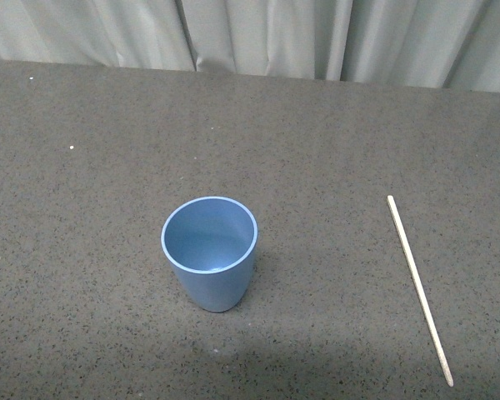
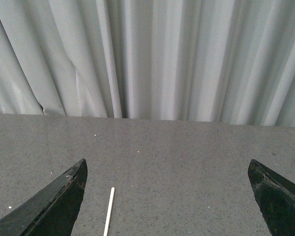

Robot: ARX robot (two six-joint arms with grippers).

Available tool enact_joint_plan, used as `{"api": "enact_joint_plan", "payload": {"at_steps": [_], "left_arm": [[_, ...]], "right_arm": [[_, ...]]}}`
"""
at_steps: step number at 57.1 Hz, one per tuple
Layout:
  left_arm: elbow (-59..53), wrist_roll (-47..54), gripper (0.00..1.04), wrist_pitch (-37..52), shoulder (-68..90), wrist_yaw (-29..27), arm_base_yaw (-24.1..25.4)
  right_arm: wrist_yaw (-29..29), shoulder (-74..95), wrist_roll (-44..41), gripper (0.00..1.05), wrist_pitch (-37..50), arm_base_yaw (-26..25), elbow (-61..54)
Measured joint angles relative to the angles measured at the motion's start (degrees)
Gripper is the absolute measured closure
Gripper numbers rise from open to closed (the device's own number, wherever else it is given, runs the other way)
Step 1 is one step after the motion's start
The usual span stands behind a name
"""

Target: Transfer chopsticks to blue cup

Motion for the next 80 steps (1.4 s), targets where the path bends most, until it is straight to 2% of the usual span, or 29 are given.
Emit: {"api": "enact_joint_plan", "payload": {"at_steps": [63,64,67,70,80], "left_arm": [[0.0,0.0,0.07,0.0,0.0,0.0,0.0],[0.0,0.0,0.07,0.0,0.0,0.0,0.0],[0.0,0.0,0.07,0.0,0.0,-0.1,0.0],[0.0,0.0,0.07,0.0,0.0,0.0,0.0],[0.0,0.0,0.07,0.0,0.0,0.0,0.0]], "right_arm": [[1.1,0.2,-0.9,0.09,-0.3,0.3,0.0],[5.9,1.2,-3.9,0.09,-2.0,1.7,0.6],[12.3,5.7,-10.0,0.09,-2.8,3.5,1.4],[11.8,13.0,-14.5,0.09,-0.9,3.7,2.5],[9.1,33.7,-14.6,0.09,4.7,5.8,7.5]]}}
